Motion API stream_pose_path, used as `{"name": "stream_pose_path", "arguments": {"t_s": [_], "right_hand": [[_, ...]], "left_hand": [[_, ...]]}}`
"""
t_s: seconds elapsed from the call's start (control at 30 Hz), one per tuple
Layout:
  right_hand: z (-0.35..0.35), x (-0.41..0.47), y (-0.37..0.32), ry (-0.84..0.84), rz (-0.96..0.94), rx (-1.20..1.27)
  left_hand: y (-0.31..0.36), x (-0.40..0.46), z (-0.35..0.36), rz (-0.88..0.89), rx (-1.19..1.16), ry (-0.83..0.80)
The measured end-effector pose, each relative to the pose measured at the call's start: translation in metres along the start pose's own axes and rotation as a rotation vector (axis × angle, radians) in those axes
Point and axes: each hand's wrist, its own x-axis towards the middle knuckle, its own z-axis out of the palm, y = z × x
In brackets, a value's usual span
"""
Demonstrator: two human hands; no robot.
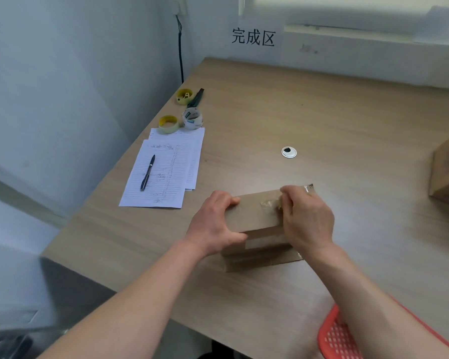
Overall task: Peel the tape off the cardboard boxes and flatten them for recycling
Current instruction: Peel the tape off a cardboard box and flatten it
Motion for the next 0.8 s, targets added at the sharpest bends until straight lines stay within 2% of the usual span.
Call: {"name": "stream_pose_path", "arguments": {"t_s": [0.2, 0.33, 0.5, 0.67, 0.8], "right_hand": [[0.009, -0.005, -0.007, -0.085, 0.033, -0.083], [0.005, -0.003, 0.004, -0.067, -0.017, -0.004], [-0.009, 0.008, 0.011, -0.04, 0.198, 0.037], [-0.006, 0.008, 0.004, -0.021, 0.251, 0.047], [0.002, -0.001, 0.006, -0.006, 0.158, -0.068]], "left_hand": [[0.003, -0.004, 0.004, -0.006, -0.003, 0.009], [0.002, -0.004, 0.002, -0.003, -0.009, 0.013], [-0.002, -0.002, 0.003, 0.028, -0.017, 0.018], [-0.009, 0.0, 0.005, 0.069, -0.016, 0.024], [-0.01, 0.0, 0.005, 0.098, 0.015, 0.007]]}}
